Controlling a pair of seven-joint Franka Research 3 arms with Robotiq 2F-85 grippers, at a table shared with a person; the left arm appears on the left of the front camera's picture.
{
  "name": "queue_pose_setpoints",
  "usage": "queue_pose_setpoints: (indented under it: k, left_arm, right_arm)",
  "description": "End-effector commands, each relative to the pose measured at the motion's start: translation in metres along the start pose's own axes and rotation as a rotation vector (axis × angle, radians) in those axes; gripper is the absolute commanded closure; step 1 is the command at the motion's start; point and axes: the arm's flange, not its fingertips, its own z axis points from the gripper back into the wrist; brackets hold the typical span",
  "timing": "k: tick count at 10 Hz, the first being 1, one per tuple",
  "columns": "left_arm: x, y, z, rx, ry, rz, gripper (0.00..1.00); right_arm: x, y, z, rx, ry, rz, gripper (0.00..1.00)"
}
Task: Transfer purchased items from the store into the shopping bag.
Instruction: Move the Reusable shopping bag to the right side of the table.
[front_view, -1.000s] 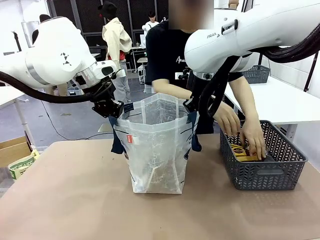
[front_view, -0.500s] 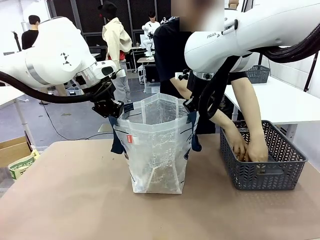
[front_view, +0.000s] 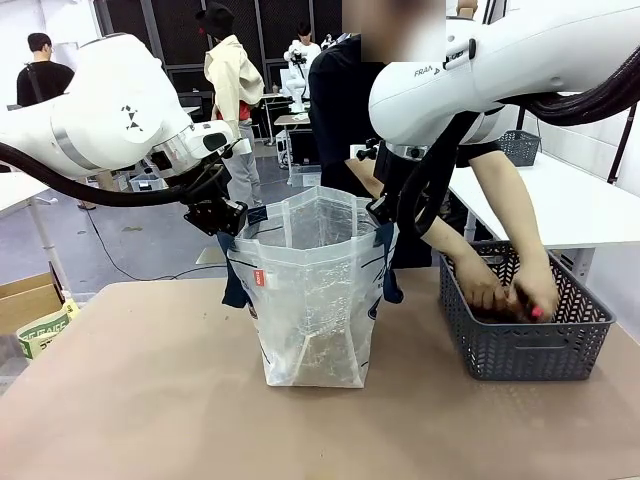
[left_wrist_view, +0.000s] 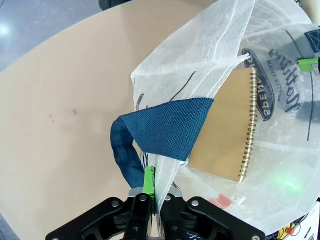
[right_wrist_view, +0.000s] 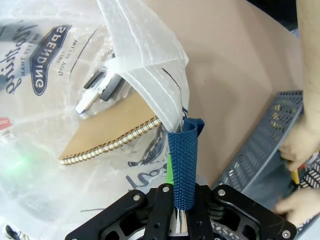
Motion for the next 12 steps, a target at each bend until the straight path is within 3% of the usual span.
queue_pose_setpoints:
  k: [1,12]
  left_arm:
    - [0.0000,0.0000,0.0004,0.004,0.000,-0.005,1.00]
    - [0.0000,0.0000,0.0004,0.004,0.000,-0.005,1.00]
  right_arm:
    - [0.0002,-0.0005,0.0003,-0.001,-0.003,0.000,1.00]
    - [0.0002,-0.0005,0.0003,-0.001,-0.003,0.000,1.00]
